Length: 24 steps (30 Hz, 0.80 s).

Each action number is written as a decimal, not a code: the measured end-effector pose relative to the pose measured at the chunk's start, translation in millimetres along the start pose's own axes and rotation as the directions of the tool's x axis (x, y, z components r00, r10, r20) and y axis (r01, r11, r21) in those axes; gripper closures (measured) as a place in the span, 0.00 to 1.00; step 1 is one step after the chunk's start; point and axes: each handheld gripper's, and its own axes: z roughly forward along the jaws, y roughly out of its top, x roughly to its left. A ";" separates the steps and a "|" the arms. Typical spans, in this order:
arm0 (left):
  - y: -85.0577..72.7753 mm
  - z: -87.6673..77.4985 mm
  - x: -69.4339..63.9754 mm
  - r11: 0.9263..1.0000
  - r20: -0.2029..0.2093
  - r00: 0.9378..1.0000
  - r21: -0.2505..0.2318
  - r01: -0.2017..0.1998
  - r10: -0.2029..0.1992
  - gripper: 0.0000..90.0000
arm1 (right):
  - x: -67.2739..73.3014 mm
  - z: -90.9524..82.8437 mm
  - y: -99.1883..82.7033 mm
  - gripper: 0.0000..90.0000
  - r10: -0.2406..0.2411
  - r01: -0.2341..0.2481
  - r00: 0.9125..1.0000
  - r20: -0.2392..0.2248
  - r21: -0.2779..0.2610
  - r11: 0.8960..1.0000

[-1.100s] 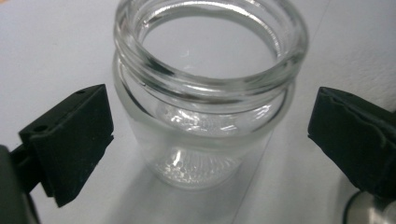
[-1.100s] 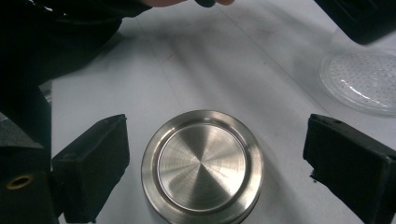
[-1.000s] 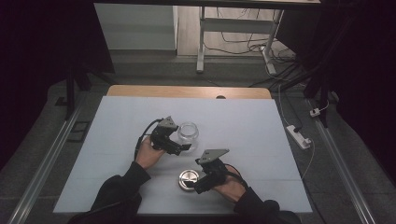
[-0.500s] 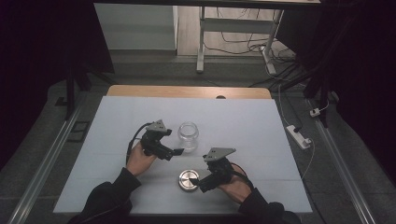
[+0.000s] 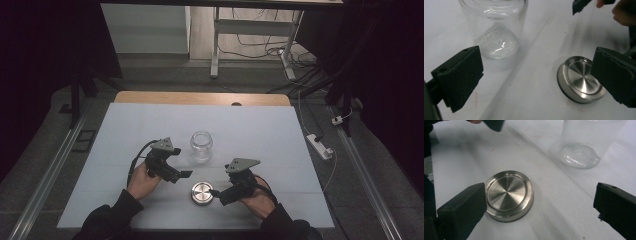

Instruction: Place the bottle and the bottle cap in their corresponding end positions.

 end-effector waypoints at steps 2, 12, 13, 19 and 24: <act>-1.3 -3.2 -3.7 1.000 0.002 1.000 -0.006 -0.003 0.003 0.00 | -0.8 -2.8 -1.3 0.00 0.005 -0.005 1.000 0.007 -0.004 1.000; -14.4 -23.7 -21.5 0.999 -0.019 1.000 -0.035 -0.023 0.023 0.00 | -5.8 -20.1 -8.6 0.00 0.030 -0.029 0.999 0.040 -0.024 0.999; -16.0 -26.0 -23.0 0.999 -0.024 0.999 -0.036 -0.022 0.021 0.00 | -6.4 -21.9 -9.5 0.00 0.030 -0.029 0.999 0.044 -0.027 0.999; -27.6 -38.8 -30.3 0.999 -0.062 0.998 -0.037 -0.008 0.006 0.00 | -9.5 -33.5 -16.3 0.00 0.041 -0.039 0.997 0.071 -0.033 0.999; -39.7 -47.8 -32.9 1.000 -0.101 0.995 -0.019 0.018 -0.020 0.00 | -12.7 -44.3 -23.5 0.00 0.062 -0.058 0.993 0.102 -0.038 0.998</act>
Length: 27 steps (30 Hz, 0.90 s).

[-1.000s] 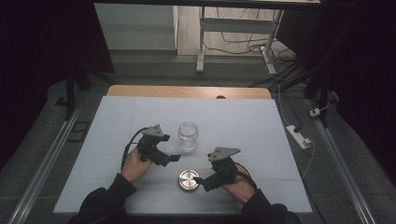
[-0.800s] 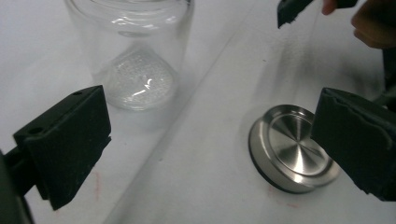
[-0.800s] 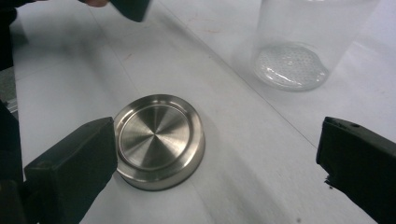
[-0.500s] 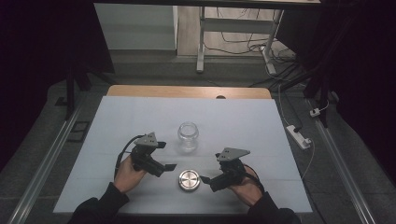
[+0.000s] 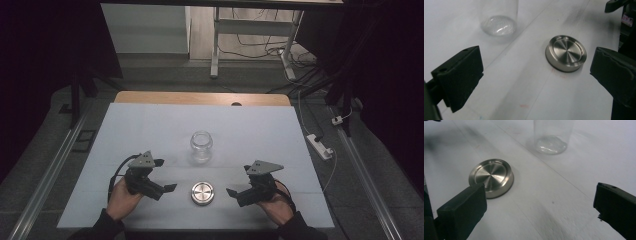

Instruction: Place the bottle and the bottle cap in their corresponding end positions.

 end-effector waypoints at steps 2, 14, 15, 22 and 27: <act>-4.8 -4.0 0.0 1.000 -0.018 1.000 0.008 0.009 -0.008 0.00 | -2.3 -4.8 -3.0 0.00 0.004 -0.004 1.000 0.014 -0.001 1.000; -34.6 -35.4 -1.6 0.996 -0.090 0.992 -0.005 0.091 -0.091 0.00 | -14.0 -34.3 -24.2 0.00 0.074 -0.073 0.993 0.094 -0.017 0.997; -37.6 -38.5 -1.7 0.995 -0.098 0.990 -0.008 0.098 -0.098 0.00 | -14.9 -37.4 -26.3 0.00 0.084 -0.083 0.991 0.101 -0.019 0.996; -58.9 -59.0 -2.5 0.989 -0.149 0.978 -0.021 0.147 -0.148 0.00 | -22.0 -57.0 -42.4 0.00 0.131 -0.128 0.978 0.159 -0.026 0.991; -73.7 -69.0 -1.3 0.981 -0.166 0.967 -0.026 0.191 -0.192 0.00 | -24.5 -67.6 -53.8 0.00 0.155 -0.155 0.967 0.203 -0.014 0.988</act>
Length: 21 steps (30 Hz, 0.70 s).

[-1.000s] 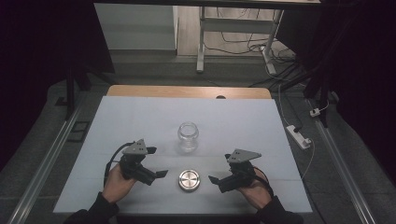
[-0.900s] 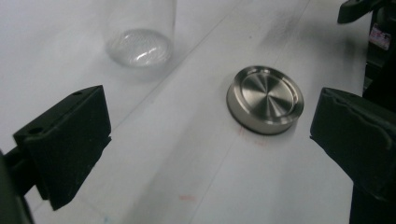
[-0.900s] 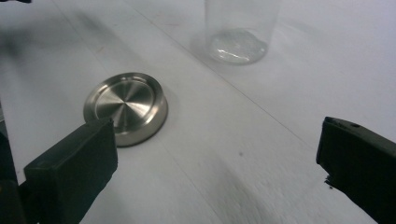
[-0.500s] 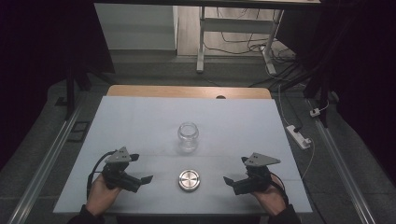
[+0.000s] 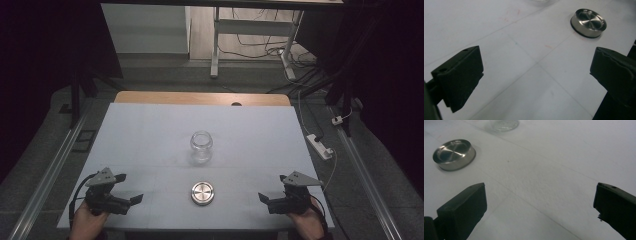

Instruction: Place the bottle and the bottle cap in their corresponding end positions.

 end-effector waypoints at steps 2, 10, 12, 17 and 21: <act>-5.2 -2.3 1.9 1.000 -0.007 1.000 0.005 0.013 -0.013 0.00 | -2.0 -3.3 -4.1 0.00 0.013 -0.013 1.000 0.015 0.005 1.000; -23.5 -10.4 3.7 0.998 -0.033 0.997 0.023 0.066 -0.065 0.00 | -7.1 -13.4 -16.9 0.00 0.045 -0.047 0.998 0.049 0.022 0.999; -27.5 -12.6 3.3 0.997 -0.047 0.996 0.034 0.073 -0.072 0.00 | -7.2 -15.9 -18.3 0.00 0.053 -0.054 0.997 0.055 0.021 0.998; -31.9 -18.0 1.3 0.995 -0.082 0.993 0.042 0.094 -0.090 0.00 | -7.6 -20.6 -21.2 0.00 0.068 -0.070 0.995 0.067 0.033 0.997; -31.8 -17.4 2.3 0.993 -0.079 0.992 0.050 0.103 -0.099 0.00 | -9.2 -21.5 -22.1 0.00 0.082 -0.084 0.995 0.064 0.039 0.996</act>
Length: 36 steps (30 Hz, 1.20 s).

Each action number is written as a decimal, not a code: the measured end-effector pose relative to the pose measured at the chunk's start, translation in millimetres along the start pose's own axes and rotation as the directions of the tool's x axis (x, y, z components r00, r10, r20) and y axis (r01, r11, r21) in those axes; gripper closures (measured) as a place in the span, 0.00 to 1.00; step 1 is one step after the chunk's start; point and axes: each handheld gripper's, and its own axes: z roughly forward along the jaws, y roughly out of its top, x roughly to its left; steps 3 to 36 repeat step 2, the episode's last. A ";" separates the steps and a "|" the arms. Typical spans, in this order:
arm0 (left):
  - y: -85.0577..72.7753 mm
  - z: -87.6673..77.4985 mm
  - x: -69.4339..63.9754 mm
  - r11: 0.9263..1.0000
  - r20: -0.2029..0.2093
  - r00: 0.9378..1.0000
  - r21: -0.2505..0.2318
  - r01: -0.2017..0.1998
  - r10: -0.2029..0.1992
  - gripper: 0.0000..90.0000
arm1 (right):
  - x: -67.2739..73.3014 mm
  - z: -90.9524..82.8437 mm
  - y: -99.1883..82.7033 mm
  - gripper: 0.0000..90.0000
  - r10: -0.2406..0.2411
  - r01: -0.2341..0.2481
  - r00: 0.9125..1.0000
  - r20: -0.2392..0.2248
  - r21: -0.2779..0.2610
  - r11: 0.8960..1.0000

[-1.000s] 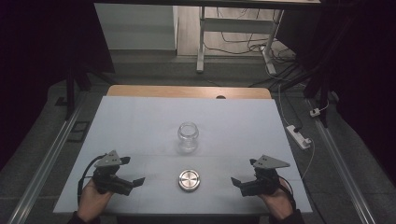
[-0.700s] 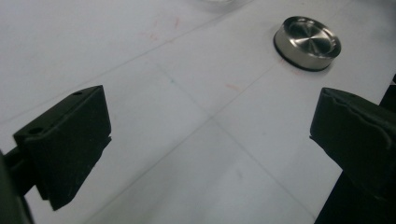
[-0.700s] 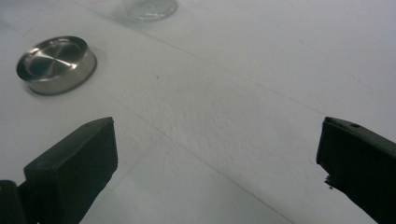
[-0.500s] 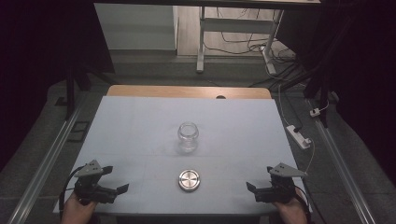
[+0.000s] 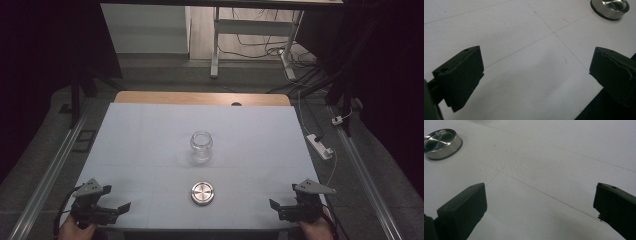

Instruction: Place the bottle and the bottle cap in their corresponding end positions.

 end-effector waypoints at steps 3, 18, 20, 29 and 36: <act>0.7 0.6 0.1 1.000 0.002 1.000 0.001 0.002 -0.002 0.00 | 0.0 0.7 0.0 0.00 -0.005 0.005 1.000 0.003 0.008 1.000; 0.7 0.6 0.1 1.000 0.002 1.000 0.001 0.002 -0.002 0.00 | 0.0 0.7 0.0 0.00 -0.005 0.005 1.000 0.003 0.008 1.000; 0.7 0.6 0.1 1.000 0.002 1.000 0.001 0.002 -0.002 0.00 | 0.0 0.7 0.0 0.00 -0.005 0.005 1.000 0.003 0.008 1.000; 0.7 0.6 0.1 1.000 0.002 1.000 0.001 0.002 -0.002 0.00 | 0.0 0.7 0.0 0.00 -0.005 0.005 1.000 0.003 0.008 1.000; 0.7 0.6 0.1 1.000 0.002 1.000 0.001 0.002 -0.002 0.00 | 0.0 0.7 0.0 0.00 -0.005 0.005 1.000 0.003 0.008 1.000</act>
